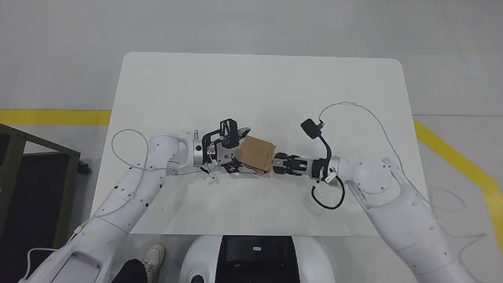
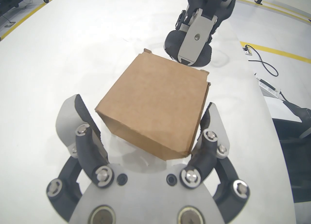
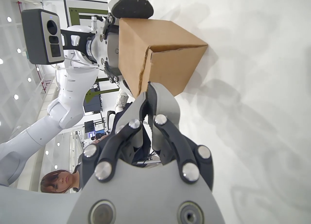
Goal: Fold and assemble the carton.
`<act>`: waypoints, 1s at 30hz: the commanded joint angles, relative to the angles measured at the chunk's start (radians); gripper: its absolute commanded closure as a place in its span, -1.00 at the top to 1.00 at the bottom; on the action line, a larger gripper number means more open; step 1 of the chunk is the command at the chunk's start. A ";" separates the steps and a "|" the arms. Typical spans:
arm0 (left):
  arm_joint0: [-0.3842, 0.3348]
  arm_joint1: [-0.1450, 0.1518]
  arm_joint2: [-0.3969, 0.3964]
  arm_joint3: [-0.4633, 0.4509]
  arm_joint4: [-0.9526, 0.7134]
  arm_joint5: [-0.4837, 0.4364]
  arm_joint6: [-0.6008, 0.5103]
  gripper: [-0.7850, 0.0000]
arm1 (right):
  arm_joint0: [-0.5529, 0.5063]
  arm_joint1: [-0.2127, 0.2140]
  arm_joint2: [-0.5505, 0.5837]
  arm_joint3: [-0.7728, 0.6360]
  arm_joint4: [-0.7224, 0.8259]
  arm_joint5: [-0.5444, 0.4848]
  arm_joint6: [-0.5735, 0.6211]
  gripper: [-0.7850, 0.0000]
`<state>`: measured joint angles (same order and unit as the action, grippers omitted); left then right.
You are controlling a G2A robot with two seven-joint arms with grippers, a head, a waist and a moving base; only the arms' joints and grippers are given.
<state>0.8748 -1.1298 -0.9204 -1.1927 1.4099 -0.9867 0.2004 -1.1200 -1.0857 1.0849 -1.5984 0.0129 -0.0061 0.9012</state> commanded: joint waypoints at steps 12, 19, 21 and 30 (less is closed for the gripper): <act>0.000 -0.001 0.002 -0.001 -0.002 -0.002 -0.001 1.00 | 0.047 -0.017 -0.059 0.036 0.009 0.000 -0.002 -1.00; 0.001 -0.001 0.002 -0.004 -0.002 -0.001 -0.002 1.00 | 0.061 -0.022 -0.074 0.046 0.008 0.000 -0.005 -1.00; 0.001 -0.001 0.002 -0.005 -0.002 -0.001 -0.002 1.00 | 0.060 -0.022 -0.073 0.046 0.008 -0.001 -0.004 -1.00; 0.022 0.015 -0.033 -0.026 -0.009 -0.026 0.003 1.00 | 0.023 -0.007 -0.013 0.014 -0.006 0.000 -0.010 -0.73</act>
<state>0.8909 -1.1178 -0.9493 -1.2112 1.4033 -1.0101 0.2007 -1.0934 -1.0943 1.0646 -1.5824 0.0070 -0.0059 0.8917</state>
